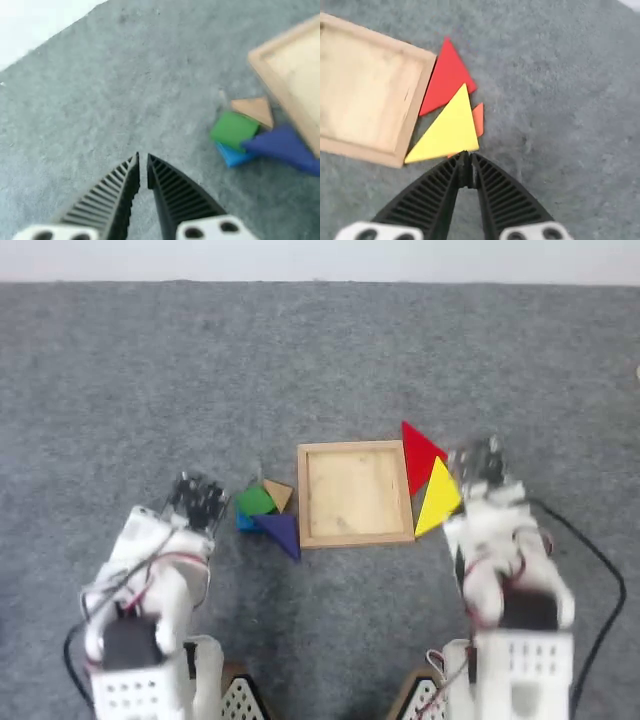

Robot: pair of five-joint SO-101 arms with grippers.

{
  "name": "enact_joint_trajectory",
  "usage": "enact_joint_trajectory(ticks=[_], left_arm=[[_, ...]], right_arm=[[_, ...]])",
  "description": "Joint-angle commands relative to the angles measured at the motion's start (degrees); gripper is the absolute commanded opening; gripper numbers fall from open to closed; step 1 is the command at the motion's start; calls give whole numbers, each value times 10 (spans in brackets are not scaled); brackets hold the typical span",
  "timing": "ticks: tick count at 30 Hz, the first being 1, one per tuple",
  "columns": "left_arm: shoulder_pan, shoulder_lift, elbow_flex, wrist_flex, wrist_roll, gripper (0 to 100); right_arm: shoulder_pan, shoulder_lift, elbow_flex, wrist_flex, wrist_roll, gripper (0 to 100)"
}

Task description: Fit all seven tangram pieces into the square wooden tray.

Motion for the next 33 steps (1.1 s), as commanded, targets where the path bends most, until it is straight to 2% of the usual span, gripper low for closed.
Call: enact_joint_trajectory(ticks=[1, 6, 11, 19, 33], left_arm=[[8, 229, -139, -41, 82, 31], [9, 533, -286, -57, 270, 31], [2, 705, -342, -78, 293, 31], [0, 731, -298, -135, 294, 31], [-2, 733, -277, -160, 289, 31]], right_arm=[[-17, 193, -127, -24, -40, 8], [-55, 405, -232, -18, -118, 131], [-88, 531, -287, -31, -182, 229], [-109, 593, -287, -74, -246, 234], [-40, 704, -333, -90, -222, 234]])
